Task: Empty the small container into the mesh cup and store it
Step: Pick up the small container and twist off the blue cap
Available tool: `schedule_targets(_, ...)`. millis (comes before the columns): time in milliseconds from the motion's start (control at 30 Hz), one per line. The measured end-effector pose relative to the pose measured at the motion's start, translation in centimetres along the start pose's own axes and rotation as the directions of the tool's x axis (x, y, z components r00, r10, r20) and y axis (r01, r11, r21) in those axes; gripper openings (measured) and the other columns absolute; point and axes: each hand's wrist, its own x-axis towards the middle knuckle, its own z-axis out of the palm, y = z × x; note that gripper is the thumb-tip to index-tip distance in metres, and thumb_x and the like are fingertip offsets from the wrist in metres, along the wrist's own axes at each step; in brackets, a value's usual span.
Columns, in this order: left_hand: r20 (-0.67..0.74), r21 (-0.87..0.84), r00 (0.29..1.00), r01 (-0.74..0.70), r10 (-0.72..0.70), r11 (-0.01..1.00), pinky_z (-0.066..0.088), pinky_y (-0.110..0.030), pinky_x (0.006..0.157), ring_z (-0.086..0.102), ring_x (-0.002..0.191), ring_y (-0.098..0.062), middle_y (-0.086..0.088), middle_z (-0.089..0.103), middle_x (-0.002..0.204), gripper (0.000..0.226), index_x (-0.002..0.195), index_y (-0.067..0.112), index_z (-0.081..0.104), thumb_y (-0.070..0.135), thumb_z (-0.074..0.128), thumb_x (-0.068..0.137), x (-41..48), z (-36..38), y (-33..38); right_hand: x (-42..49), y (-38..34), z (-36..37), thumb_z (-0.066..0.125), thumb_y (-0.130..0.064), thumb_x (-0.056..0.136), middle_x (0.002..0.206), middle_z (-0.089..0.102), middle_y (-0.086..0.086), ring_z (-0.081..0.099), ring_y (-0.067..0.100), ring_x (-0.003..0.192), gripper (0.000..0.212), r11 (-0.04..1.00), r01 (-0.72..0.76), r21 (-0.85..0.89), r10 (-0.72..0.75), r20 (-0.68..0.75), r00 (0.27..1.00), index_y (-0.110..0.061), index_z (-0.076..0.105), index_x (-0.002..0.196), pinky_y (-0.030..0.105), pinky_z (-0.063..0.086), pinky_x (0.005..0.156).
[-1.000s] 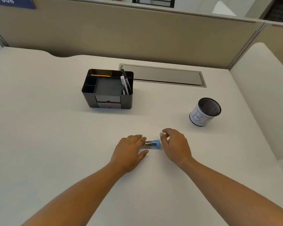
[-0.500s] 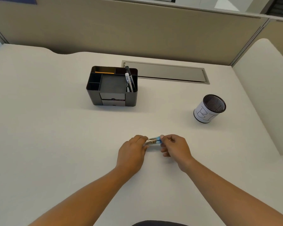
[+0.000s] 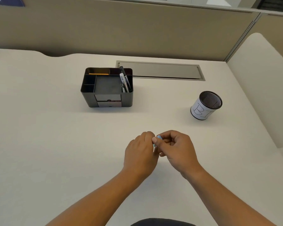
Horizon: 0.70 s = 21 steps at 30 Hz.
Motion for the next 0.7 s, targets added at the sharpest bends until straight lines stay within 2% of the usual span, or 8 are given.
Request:
schedule_targets(100, -0.012, 0.042, 1.0, -0.002, 0.003, 0.999, 0.033, -0.027, 0.045, 0.05, 0.059, -0.016, 0.007, 0.058, 0.072, 0.023, 0.08, 0.023, 0.041, 0.026, 0.064, 0.081, 0.7, 0.2, 1.1, 0.0, -0.3, -1.6, 0.08, -0.029, 0.078, 0.069, 0.076, 0.006, 0.074, 0.02, 0.061, 0.01, 0.996, 0.064, -0.063, -0.063, 0.022, 0.998, -0.021, 0.075, 0.078, 0.036, 0.064, 0.064)
schedule_targets(200, -0.039, 0.049, 0.999, 0.041, -0.039, 0.998, 0.022, -0.024, 0.04, 0.043, 0.049, -0.015, 0.01, 0.047, 0.057, 0.025, 0.072, 0.024, 0.037, 0.024, 0.062, 0.078, 1.7, 0.5, 3.0, 0.6, -0.7, -3.7, 0.081, -0.027, 0.078, 0.068, 0.076, 0.007, 0.072, 0.021, 0.059, 0.008, 0.992, 0.098, -0.079, -0.094, 0.049, 0.994, -0.021, 0.076, 0.078, 0.035, 0.064, 0.063)
schedule_targets(267, -0.043, 0.034, 0.996, 0.081, -0.079, 0.996, 0.022, -0.024, 0.04, 0.041, 0.046, -0.015, 0.01, 0.038, 0.051, 0.022, 0.069, 0.024, 0.037, 0.021, 0.058, 0.078, 2.3, 1.0, 4.1, 1.1, -0.8, -4.8, 0.081, -0.026, 0.078, 0.066, 0.074, 0.007, 0.071, 0.02, 0.058, 0.006, 0.99, 0.125, -0.071, -0.121, 0.06, 0.991, -0.021, 0.077, 0.079, 0.03, 0.062, 0.059)
schedule_targets(400, -0.044, 0.008, 0.992, 0.119, -0.118, 0.993, 0.023, -0.026, 0.04, 0.035, 0.043, -0.012, 0.009, 0.035, 0.048, 0.025, 0.064, 0.024, 0.034, 0.017, 0.052, 0.08, 3.1, 1.8, 6.0, 2.0, -0.6, -6.9, 0.081, -0.023, 0.079, 0.064, 0.071, 0.009, 0.067, 0.02, 0.056, 0.004, 0.983, 0.179, -0.049, -0.174, 0.093, 0.98, -0.022, 0.077, 0.08, 0.02, 0.056, 0.054)
schedule_targets(533, -0.031, 0.002, 0.992, 0.124, -0.124, 0.992, 0.02, -0.026, 0.041, 0.031, 0.042, -0.008, 0.011, 0.034, 0.047, 0.028, 0.064, 0.026, 0.032, 0.017, 0.052, 0.082, 3.6, 2.0, 6.7, 2.5, -0.4, -7.9, 0.08, -0.024, 0.08, 0.065, 0.072, 0.005, 0.067, 0.016, 0.056, 0.005, 0.971, 0.231, -0.056, -0.222, 0.132, 0.966, -0.024, 0.078, 0.084, 0.021, 0.058, 0.055)
schedule_targets(633, -0.005, 0.004, 0.994, 0.108, -0.108, 0.994, 0.02, -0.025, 0.042, 0.034, 0.043, -0.009, 0.011, 0.036, 0.048, 0.033, 0.062, 0.029, 0.031, 0.018, 0.054, 0.083, 4.2, 2.0, 6.9, 2.9, -0.4, -8.3, 0.08, -0.025, 0.08, 0.066, 0.071, 0.003, 0.067, 0.017, 0.057, 0.007, 0.959, 0.271, -0.077, -0.261, 0.124, 0.957, -0.023, 0.078, 0.086, 0.031, 0.062, 0.056)
schedule_targets(700, 0.025, -0.039, 0.995, 0.096, -0.096, 0.995, 0.029, -0.025, 0.043, 0.044, 0.048, -0.012, 0.01, 0.048, 0.053, 0.023, 0.066, 0.028, 0.043, 0.021, 0.055, 0.084, 4.7, 1.9, 7.1, 2.9, -0.7, -8.6, 0.077, -0.027, 0.081, 0.074, 0.07, -0.001, 0.068, 0.018, 0.065, 0.01, 0.926, 0.352, -0.139, -0.336, 0.124, 0.933, -0.022, 0.077, 0.09, 0.032, 0.062, 0.058)
